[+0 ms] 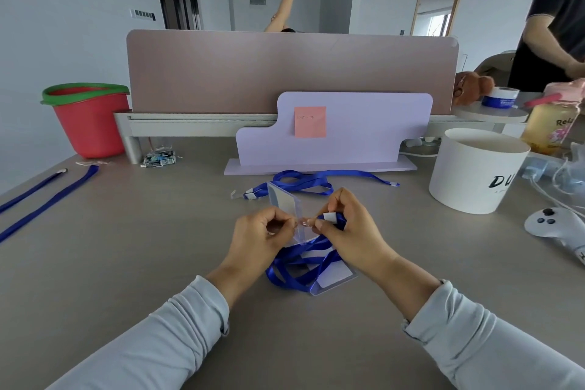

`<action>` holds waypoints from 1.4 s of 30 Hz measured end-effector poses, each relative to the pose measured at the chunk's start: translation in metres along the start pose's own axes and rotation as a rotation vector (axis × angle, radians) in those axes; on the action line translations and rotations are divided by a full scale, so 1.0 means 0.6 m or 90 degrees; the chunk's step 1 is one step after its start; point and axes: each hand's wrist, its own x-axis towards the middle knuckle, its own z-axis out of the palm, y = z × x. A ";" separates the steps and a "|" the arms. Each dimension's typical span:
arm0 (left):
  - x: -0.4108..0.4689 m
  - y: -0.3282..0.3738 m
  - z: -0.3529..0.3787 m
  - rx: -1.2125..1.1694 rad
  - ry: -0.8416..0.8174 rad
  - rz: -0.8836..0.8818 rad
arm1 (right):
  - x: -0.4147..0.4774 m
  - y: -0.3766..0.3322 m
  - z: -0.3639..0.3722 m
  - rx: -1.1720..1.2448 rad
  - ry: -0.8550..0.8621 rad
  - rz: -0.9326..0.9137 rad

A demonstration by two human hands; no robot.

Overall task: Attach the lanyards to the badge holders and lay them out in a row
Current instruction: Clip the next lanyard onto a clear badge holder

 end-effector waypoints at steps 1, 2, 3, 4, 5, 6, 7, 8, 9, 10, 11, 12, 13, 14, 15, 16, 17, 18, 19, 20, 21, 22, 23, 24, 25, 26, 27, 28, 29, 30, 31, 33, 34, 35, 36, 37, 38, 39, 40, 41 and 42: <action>0.002 -0.007 -0.002 0.039 -0.003 0.046 | 0.000 0.000 0.000 0.002 -0.005 0.002; 0.003 -0.013 -0.004 0.074 -0.003 0.098 | 0.001 0.001 -0.001 0.004 -0.011 0.002; 0.004 -0.018 -0.005 0.103 0.004 0.142 | 0.001 0.002 -0.001 0.003 -0.017 0.003; 0.006 -0.021 -0.008 0.123 0.014 0.171 | 0.002 0.001 -0.003 -0.003 -0.023 0.003; 0.009 -0.023 -0.011 0.135 0.021 0.189 | 0.002 0.000 -0.006 -0.010 -0.027 0.002; 0.013 -0.025 -0.015 0.138 0.016 0.203 | 0.001 -0.001 -0.008 -0.013 -0.033 -0.002; 0.016 -0.027 -0.019 0.148 -0.007 0.210 | 0.000 -0.003 -0.009 -0.009 -0.041 -0.007; 0.020 -0.030 -0.024 0.176 -0.040 0.213 | 0.000 -0.004 -0.010 0.000 -0.051 -0.010; 0.023 -0.033 -0.030 0.224 -0.074 0.217 | -0.001 -0.005 -0.010 0.006 -0.062 -0.013; 0.026 -0.037 -0.034 0.278 -0.106 0.226 | -0.001 -0.005 -0.010 0.008 -0.072 -0.014; 0.028 -0.042 -0.037 0.317 -0.135 0.235 | -0.001 -0.005 -0.010 0.008 -0.081 -0.016; 0.029 -0.045 -0.039 0.339 -0.158 0.245 | -0.001 -0.005 -0.010 0.012 -0.091 -0.019; 0.030 -0.048 -0.042 0.348 -0.174 0.253 | -0.001 -0.006 -0.010 0.021 -0.102 -0.022; 0.032 -0.049 -0.044 0.353 -0.189 0.263 | -0.001 -0.007 -0.011 0.032 -0.110 -0.023; 0.035 -0.051 -0.045 0.358 -0.205 0.274 | -0.002 -0.007 -0.012 0.039 -0.115 -0.024; 0.037 -0.052 -0.047 0.359 -0.219 0.287 | -0.002 -0.008 -0.013 0.043 -0.118 -0.024; 0.039 -0.054 -0.048 0.354 -0.228 0.295 | -0.003 -0.009 -0.014 0.045 -0.122 -0.023; 0.041 -0.053 -0.050 0.342 -0.230 0.297 | -0.003 -0.011 -0.015 0.046 -0.126 -0.023; 0.041 -0.051 -0.052 0.326 -0.224 0.292 | -0.004 -0.012 -0.016 0.047 -0.126 -0.023; 0.043 -0.051 -0.052 0.312 -0.216 0.285 | -0.003 -0.012 -0.016 0.048 -0.121 -0.020; 0.044 -0.050 -0.051 0.308 -0.202 0.278 | -0.002 -0.012 -0.017 0.050 -0.114 -0.016; 0.044 -0.052 -0.049 0.312 -0.189 0.269 | 0.000 -0.010 -0.018 0.051 -0.105 -0.010; 0.044 -0.052 -0.047 0.314 -0.174 0.254 | 0.001 -0.009 -0.017 0.049 -0.091 -0.008; 0.042 -0.049 -0.046 0.305 -0.159 0.235 | 0.003 -0.007 -0.017 0.049 -0.073 -0.011; 0.041 -0.043 -0.046 0.290 -0.143 0.210 | 0.005 -0.006 -0.016 0.057 -0.052 -0.013; 0.040 -0.038 -0.045 0.274 -0.124 0.188 | 0.008 -0.005 -0.017 0.076 -0.030 -0.011; 0.040 -0.034 -0.046 0.264 -0.103 0.167 | 0.011 -0.006 -0.020 0.099 -0.008 -0.004; 0.040 -0.029 -0.047 0.260 -0.074 0.165 | 0.015 -0.010 -0.023 0.117 0.015 0.004; 0.041 -0.024 -0.049 0.276 -0.034 0.188 | 0.019 -0.015 -0.030 0.128 0.039 0.010; 0.042 -0.022 -0.050 0.305 0.011 0.228 | 0.024 -0.022 -0.037 0.135 0.061 0.011; 0.044 -0.018 -0.051 0.337 0.056 0.269 | 0.028 -0.030 -0.047 0.145 0.080 0.006; 0.047 -0.009 -0.047 0.367 0.094 0.317 | 0.034 -0.047 -0.070 0.156 0.110 -0.017; 0.047 -0.001 -0.041 0.369 0.094 0.329 | 0.036 -0.056 -0.084 0.158 0.127 -0.031; 0.047 0.008 -0.033 0.364 0.096 0.338 | 0.038 -0.064 -0.099 0.160 0.147 -0.045; 0.048 0.018 -0.022 0.355 0.097 0.351 | 0.039 -0.072 -0.115 0.163 0.169 -0.059; 0.050 0.028 -0.010 0.346 0.095 0.366 | 0.039 -0.080 -0.134 0.163 0.191 -0.071; 0.052 0.038 0.003 0.337 0.090 0.382 | 0.038 -0.089 -0.152 0.159 0.212 -0.082; 0.054 0.049 0.017 0.322 0.081 0.390 | 0.037 -0.097 -0.173 0.150 0.235 -0.091; 0.059 0.061 0.029 0.304 0.070 0.391 | 0.035 -0.105 -0.193 0.136 0.259 -0.098; 0.062 0.073 0.042 0.289 0.061 0.391 | 0.033 -0.113 -0.216 0.120 0.283 -0.106; 0.065 0.086 0.053 0.279 0.055 0.394 | 0.029 -0.121 -0.237 0.105 0.303 -0.119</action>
